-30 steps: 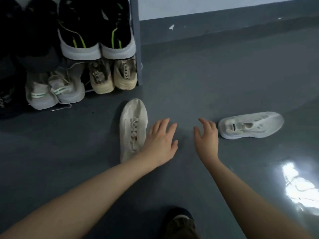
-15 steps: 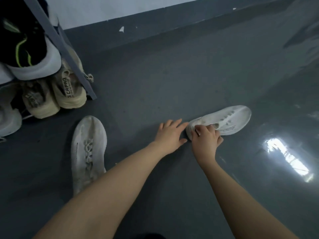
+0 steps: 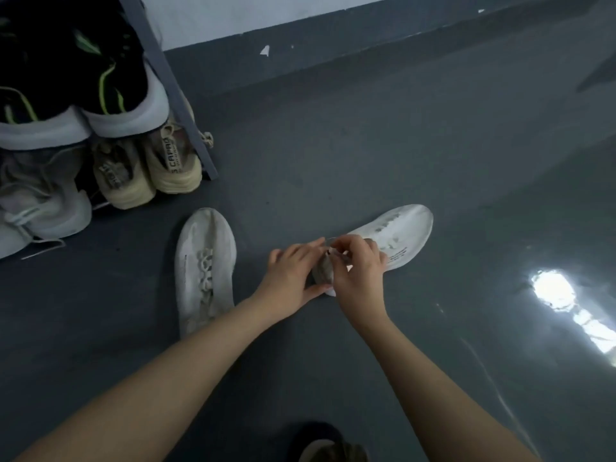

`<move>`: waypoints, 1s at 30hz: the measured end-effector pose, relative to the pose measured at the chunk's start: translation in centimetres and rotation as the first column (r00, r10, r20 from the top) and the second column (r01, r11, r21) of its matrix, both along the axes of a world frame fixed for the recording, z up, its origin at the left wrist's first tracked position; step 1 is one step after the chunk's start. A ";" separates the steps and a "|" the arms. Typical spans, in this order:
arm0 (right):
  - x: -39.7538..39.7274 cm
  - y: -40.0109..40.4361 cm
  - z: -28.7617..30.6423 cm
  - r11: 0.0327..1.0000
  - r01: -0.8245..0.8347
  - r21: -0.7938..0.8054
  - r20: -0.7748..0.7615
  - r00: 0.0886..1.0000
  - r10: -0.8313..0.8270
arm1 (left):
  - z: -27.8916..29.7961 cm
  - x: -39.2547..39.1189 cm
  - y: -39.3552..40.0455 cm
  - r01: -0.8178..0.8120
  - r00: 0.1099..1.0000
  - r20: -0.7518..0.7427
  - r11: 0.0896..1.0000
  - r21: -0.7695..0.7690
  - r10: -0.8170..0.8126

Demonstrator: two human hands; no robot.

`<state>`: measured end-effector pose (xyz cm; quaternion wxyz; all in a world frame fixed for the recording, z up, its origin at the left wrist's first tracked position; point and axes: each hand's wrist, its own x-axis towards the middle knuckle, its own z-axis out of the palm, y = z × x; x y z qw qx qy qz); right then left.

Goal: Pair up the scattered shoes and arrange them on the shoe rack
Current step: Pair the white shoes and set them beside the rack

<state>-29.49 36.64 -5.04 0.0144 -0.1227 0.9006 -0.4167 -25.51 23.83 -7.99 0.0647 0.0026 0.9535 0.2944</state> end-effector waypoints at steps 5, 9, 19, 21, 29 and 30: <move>4.0 -3.4 0.4 0.951 -0.303 0.055 0.026 0.953 0.302 | 1.1 6.7 -4.0 -0.111 0.990 0.077 0.987 -0.117 0.120; 6.0 -4.3 -0.9 0.965 -0.149 0.214 0.132 0.984 0.123 | 1.3 9.3 -5.9 -0.238 0.946 0.153 0.934 -0.268 0.285; 6.8 -6.1 -1.9 0.882 0.047 0.468 0.427 0.863 -0.272 | 1.8 11.8 -5.0 -0.556 0.662 0.389 0.768 -0.318 0.641; 6.6 -6.9 -1.9 0.882 0.057 0.467 0.414 0.868 -0.275 | 1.6 12.3 -4.9 -0.544 0.684 0.391 0.787 -0.290 0.616; 7.4 -7.6 -2.0 0.878 -0.243 0.412 0.267 0.954 0.139 | 1.2 12.8 -6.7 -0.593 0.775 0.106 0.775 -0.217 0.623; 7.8 -7.6 -2.0 0.866 -0.296 0.404 0.241 0.947 0.212 | 1.1 12.9 -7.0 -0.589 0.779 0.099 0.778 -0.219 0.619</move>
